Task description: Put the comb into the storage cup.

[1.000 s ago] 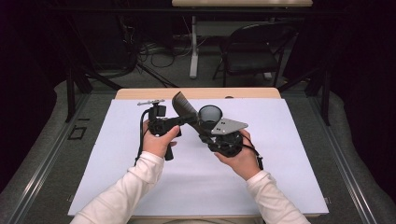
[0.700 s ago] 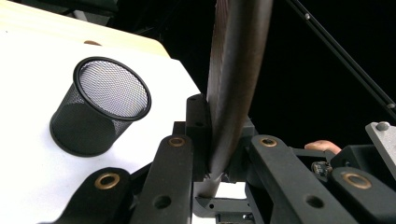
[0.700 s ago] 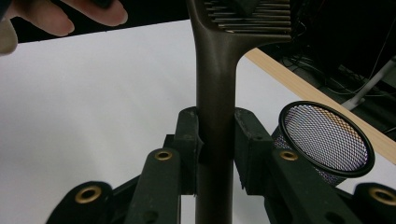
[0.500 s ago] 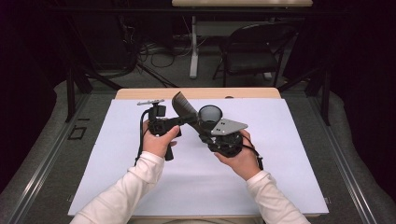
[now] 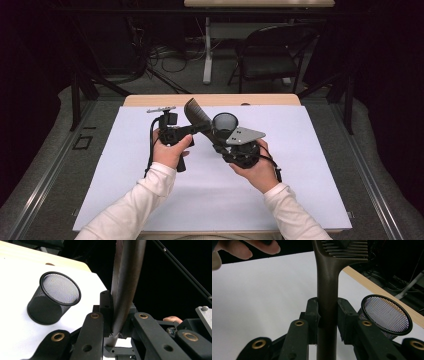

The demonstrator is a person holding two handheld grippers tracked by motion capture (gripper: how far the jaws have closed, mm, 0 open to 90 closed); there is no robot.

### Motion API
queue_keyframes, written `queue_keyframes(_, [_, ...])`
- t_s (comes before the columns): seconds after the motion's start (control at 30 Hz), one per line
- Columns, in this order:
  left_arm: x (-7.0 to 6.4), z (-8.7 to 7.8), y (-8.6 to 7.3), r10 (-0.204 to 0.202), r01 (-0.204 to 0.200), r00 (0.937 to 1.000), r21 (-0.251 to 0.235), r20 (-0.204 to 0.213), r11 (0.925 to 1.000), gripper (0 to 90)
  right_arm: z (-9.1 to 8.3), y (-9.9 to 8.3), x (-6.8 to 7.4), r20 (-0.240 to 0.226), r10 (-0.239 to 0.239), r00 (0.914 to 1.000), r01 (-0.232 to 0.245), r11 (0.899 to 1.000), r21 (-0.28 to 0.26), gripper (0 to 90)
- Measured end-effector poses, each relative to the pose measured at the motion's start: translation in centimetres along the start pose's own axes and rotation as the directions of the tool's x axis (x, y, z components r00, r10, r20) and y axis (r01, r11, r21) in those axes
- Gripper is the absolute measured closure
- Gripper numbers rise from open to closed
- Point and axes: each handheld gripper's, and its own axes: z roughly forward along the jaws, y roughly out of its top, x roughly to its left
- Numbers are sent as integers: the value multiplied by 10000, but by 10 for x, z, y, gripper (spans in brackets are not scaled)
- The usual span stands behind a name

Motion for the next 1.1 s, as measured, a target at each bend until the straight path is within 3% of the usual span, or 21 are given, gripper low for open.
queue_keyframes(0.73, [2, 4, 1, -41, 40, 10000, -100, -21, 9999, 837, 1, -2, -1, -39, 224, 9997, -224, 9997, -32, 717])
queue_keyframes(1.1, [4, 5, 1, 14, -16, 9999, -114, -145, 9999, 837, 3, -2, 0, -11, 306, 9995, -306, 9995, 7, 631])
